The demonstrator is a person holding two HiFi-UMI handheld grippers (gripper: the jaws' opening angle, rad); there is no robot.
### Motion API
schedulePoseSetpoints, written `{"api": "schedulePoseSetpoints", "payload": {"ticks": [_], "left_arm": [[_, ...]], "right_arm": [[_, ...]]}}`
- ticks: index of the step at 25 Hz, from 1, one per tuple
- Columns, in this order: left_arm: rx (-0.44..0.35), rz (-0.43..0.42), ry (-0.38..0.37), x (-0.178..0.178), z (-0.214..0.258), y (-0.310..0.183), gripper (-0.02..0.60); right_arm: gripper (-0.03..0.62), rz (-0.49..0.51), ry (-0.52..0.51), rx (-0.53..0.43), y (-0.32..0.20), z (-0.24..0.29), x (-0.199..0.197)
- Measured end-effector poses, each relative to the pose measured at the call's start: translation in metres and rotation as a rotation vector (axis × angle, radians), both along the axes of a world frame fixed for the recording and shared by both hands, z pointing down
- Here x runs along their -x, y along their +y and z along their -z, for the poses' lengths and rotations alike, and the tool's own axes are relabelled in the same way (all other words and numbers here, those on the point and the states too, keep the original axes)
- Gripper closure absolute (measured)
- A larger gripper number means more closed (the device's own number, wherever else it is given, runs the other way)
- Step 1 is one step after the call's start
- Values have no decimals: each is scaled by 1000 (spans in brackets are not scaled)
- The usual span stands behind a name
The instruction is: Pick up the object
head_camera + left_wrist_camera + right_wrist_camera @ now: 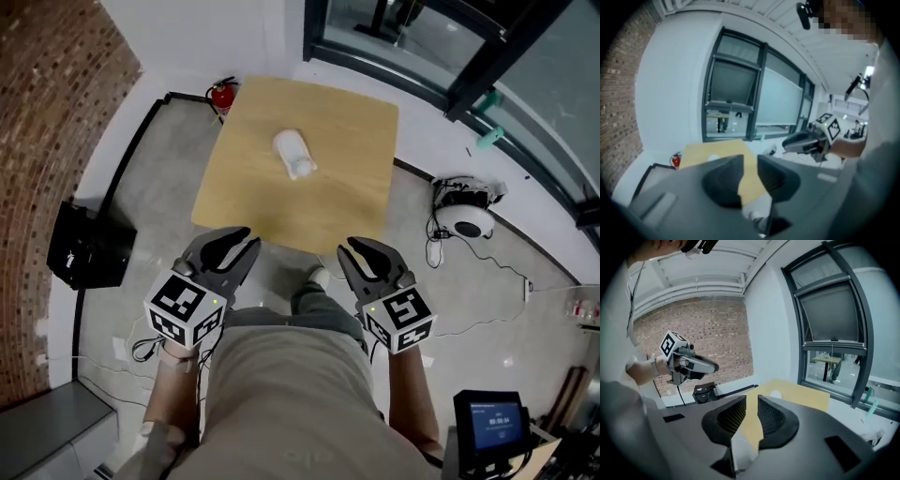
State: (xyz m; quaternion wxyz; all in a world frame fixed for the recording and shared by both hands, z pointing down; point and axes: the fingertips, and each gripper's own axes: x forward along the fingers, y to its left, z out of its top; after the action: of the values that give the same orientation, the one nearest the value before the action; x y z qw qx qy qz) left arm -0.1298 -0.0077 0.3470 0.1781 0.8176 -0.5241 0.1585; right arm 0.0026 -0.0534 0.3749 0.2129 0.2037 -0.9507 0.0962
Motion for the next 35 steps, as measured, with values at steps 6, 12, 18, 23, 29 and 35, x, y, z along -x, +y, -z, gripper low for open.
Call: {"api": "schedulePoseSetpoints", "payload": {"ticks": [6,12,18,23,29,35], "left_arm": [[141,-66,-98,11,-29,-116,444],[310,-232,-234,45,-109,-217,411],[449,-358,-322,80,-188,-308,402],[547,-468,-358,90,-254,-350,401],[673,-613,-305,72,-305,-354,371],[757,-667,-148,64,-320,-351,326]], "right_arm": [[510,0,40,65,-91,-12,6],[510,-103,118,170,-137,-48,13],[510,-177,209,258,-177,-90,45],[507,-177,292,362,-198,-159,87],[483,-170,380,461,-213,-230,117],[415,-177,439,424,-229,-262,136]]}}
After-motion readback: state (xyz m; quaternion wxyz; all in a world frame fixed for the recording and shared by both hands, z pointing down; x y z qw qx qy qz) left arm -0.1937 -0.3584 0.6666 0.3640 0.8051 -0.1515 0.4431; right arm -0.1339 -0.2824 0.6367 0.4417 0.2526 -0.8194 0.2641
